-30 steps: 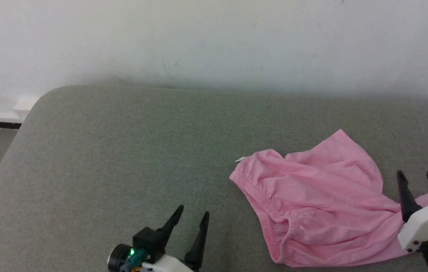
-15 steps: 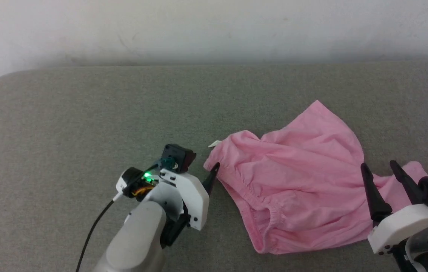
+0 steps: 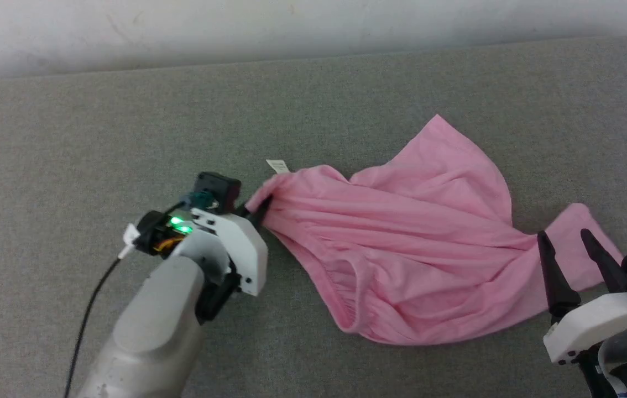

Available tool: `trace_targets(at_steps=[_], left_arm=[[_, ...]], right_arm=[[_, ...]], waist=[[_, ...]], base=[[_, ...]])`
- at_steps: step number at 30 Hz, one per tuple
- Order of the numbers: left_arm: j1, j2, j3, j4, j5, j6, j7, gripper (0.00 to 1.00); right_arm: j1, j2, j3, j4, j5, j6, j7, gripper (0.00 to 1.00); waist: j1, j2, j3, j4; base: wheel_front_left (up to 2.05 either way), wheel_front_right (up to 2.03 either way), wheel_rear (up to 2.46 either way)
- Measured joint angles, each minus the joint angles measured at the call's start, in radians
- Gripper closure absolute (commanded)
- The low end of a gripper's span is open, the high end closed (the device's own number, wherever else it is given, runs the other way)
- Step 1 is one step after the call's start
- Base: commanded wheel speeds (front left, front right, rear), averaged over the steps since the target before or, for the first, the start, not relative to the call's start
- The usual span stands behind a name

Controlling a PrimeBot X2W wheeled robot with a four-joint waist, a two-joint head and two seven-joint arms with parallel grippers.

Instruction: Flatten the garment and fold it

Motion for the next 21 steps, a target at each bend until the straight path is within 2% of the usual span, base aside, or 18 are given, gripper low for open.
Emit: trace_targets(at_steps=[3, 11, 13, 15, 21], left_arm=[[-0.026, 0.058, 0.032, -0.008, -0.013, 0.0, -0.009, 1.0], [-0.119, 0.225, 0.11, 0.017, -0.039, 0.001, 0.055, 1.0], [-0.143, 0.247, 0.129, 0.042, -0.044, 0.002, 0.056, 1.0], [-0.157, 0.259, 0.132, 0.065, -0.038, 0.011, 0.033, 0.0], [-0.167, 0.234, 0.129, 0.082, -0.02, 0.03, -0.148, 0.0]], right_arm=[[-0.001, 0.0, 0.005, 0.002, -0.003, 0.0, 0.0, 0.0], [-0.023, 0.0, 0.038, 0.0, -0.004, 0.0, 0.001, 0.0], [-0.023, -0.001, 0.043, 0.001, -0.004, 0.0, 0.001, 0.0], [-0.026, -0.001, 0.046, 0.001, -0.004, 0.0, 0.001, 0.0], [-0.036, -0.002, 0.046, 0.015, -0.001, 0.0, 0.0, 0.0]], waist=[[-0.0002, 0.0, -0.01, 0.004], [-0.0003, 0.0, 0.0, -0.001], [-0.0002, 0.0, 0.01, -0.005], [-0.0002, 0.0, 0.019, -0.008], [-0.0001, 0.0, 0.022, 0.002]], base=[[0.0, 0.0, 0.0], [0.0, 0.0, 0.0], [0.0, 0.0, 0.0], [0.0, 0.0, 0.0], [0.0, 0.0, 0.0]])
